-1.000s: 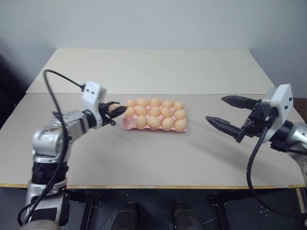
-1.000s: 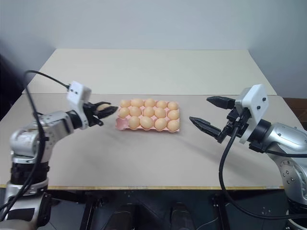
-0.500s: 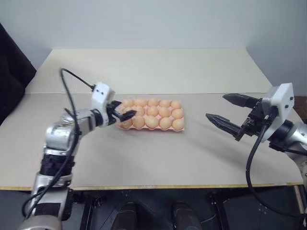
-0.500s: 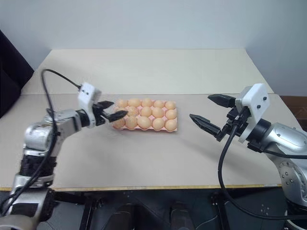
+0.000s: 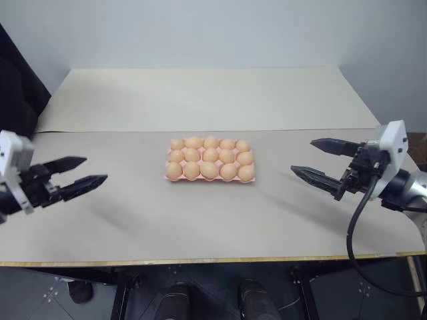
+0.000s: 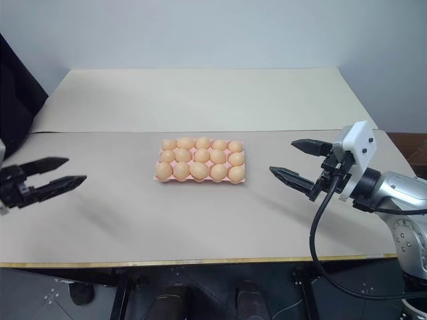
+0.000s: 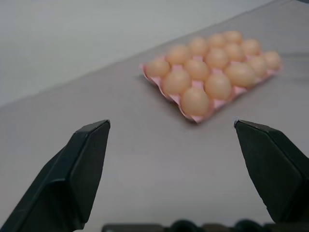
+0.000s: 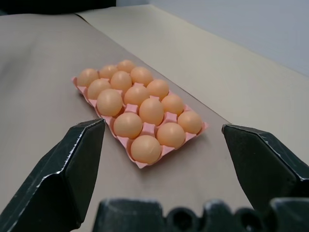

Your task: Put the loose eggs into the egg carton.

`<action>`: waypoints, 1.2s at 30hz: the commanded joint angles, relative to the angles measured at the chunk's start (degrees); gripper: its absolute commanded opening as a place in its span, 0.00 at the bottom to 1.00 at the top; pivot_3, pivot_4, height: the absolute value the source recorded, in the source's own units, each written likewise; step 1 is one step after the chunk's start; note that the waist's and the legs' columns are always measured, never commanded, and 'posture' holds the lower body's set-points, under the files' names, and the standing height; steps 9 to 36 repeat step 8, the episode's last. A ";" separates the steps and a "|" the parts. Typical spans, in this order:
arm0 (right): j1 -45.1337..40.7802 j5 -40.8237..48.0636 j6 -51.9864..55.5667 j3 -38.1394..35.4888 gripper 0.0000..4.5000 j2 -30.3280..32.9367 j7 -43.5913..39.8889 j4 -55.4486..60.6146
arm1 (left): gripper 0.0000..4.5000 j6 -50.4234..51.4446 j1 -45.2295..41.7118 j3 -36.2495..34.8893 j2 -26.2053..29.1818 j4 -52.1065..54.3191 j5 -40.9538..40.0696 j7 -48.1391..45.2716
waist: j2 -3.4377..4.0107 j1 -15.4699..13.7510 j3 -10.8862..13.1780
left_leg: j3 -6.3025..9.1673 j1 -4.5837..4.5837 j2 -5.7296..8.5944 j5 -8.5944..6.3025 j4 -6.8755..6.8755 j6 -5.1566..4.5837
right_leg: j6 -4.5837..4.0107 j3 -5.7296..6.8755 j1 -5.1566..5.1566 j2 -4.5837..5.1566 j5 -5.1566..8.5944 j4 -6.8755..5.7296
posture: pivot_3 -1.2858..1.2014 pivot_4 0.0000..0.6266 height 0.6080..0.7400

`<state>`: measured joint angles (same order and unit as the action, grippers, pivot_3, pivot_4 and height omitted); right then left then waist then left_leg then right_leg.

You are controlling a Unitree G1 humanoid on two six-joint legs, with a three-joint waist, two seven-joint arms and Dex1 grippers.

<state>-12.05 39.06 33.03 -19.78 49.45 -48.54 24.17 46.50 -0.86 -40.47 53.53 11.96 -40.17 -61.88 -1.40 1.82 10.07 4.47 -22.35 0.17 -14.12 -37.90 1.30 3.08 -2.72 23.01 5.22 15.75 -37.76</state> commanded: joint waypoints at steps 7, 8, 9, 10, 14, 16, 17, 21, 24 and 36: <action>-2.64 -2.18 -2.62 1.62 1.00 0.81 -3.62 -2.96 | 1.00 -1.93 8.75 -5.16 -2.18 10.36 -3.19 1.72 | 0.00 -0.12 0.00 | -0.02 0.01 0.01 -0.01 0.01 0.00 | -0.01 -0.05 0.02 0.01 0.00 0.01 | 0.52 0.24 1.00; -2.77 -2.27 -2.69 1.67 1.00 0.76 -3.74 -3.05 | 1.00 -2.43 8.95 -4.85 -2.21 10.63 -3.32 1.54 | 0.00 -0.12 0.00 | -0.02 0.02 -0.01 -0.01 0.01 0.00 | -0.01 -0.04 0.02 -0.01 0.00 -0.01 | 0.52 0.24 1.00; -2.77 -2.27 -2.69 1.67 1.00 0.76 -3.74 -3.05 | 1.00 -2.43 8.95 -4.85 -2.21 10.63 -3.32 1.54 | 0.00 -0.12 0.00 | -0.02 0.02 -0.01 -0.01 0.01 0.00 | -0.01 -0.04 0.02 -0.01 0.00 -0.01 | 0.52 0.24 1.00; -2.77 -2.27 -2.69 1.67 1.00 0.76 -3.74 -3.05 | 1.00 -2.43 8.95 -4.85 -2.21 10.63 -3.32 1.54 | 0.00 -0.12 0.00 | -0.02 0.02 -0.01 -0.01 0.01 0.00 | -0.01 -0.04 0.02 -0.01 0.00 -0.01 | 0.52 0.24 1.00; -2.77 -2.27 -2.69 1.67 1.00 0.76 -3.74 -3.05 | 1.00 -2.43 8.95 -4.85 -2.21 10.63 -3.32 1.54 | 0.00 -0.12 0.00 | -0.02 0.02 -0.01 -0.01 0.01 0.00 | -0.01 -0.04 0.02 -0.01 0.00 -0.01 | 0.52 0.24 1.00; -2.77 -2.27 -2.69 1.67 1.00 0.76 -3.74 -3.05 | 1.00 -2.43 8.95 -4.85 -2.21 10.63 -3.32 1.54 | 0.00 -0.12 0.00 | -0.02 0.02 -0.01 -0.01 0.01 0.00 | -0.01 -0.04 0.02 -0.01 0.00 -0.01 | 0.52 0.24 1.00; -2.77 -2.27 -2.69 1.67 1.00 0.76 -3.74 -3.05 | 1.00 -2.43 8.95 -4.85 -2.21 10.63 -3.32 1.54 | 0.00 -0.12 0.00 | -0.02 0.02 -0.01 -0.01 0.01 0.00 | -0.01 -0.04 0.02 -0.01 0.00 -0.01 | 0.52 0.24 1.00; -2.77 -2.27 -2.69 1.67 1.00 0.76 -3.74 -3.05 | 1.00 -2.43 8.95 -4.85 -2.21 10.63 -3.32 1.54 | 0.00 -0.12 0.00 | -0.02 0.02 -0.01 -0.01 0.01 0.00 | -0.01 -0.04 0.02 -0.01 0.00 -0.01 | 0.52 0.24 1.00; -2.77 -2.27 -2.69 1.67 1.00 0.76 -3.74 -3.05 | 1.00 -2.43 8.95 -4.85 -2.21 10.63 -3.32 1.54 | 0.00 -0.12 0.00 | -0.02 0.02 -0.01 -0.01 0.01 0.00 | -0.01 -0.04 0.02 -0.01 0.00 -0.01 | 0.52 0.24 1.00; -2.77 -2.27 -2.69 1.67 1.00 0.76 -3.74 -3.05 | 1.00 -2.43 8.95 -4.85 -2.21 10.63 -3.32 1.54 | 0.00 -0.12 0.00 | -0.02 0.02 -0.01 -0.01 0.01 0.00 | -0.01 -0.04 0.02 -0.01 0.00 -0.01 | 0.52 0.24 1.00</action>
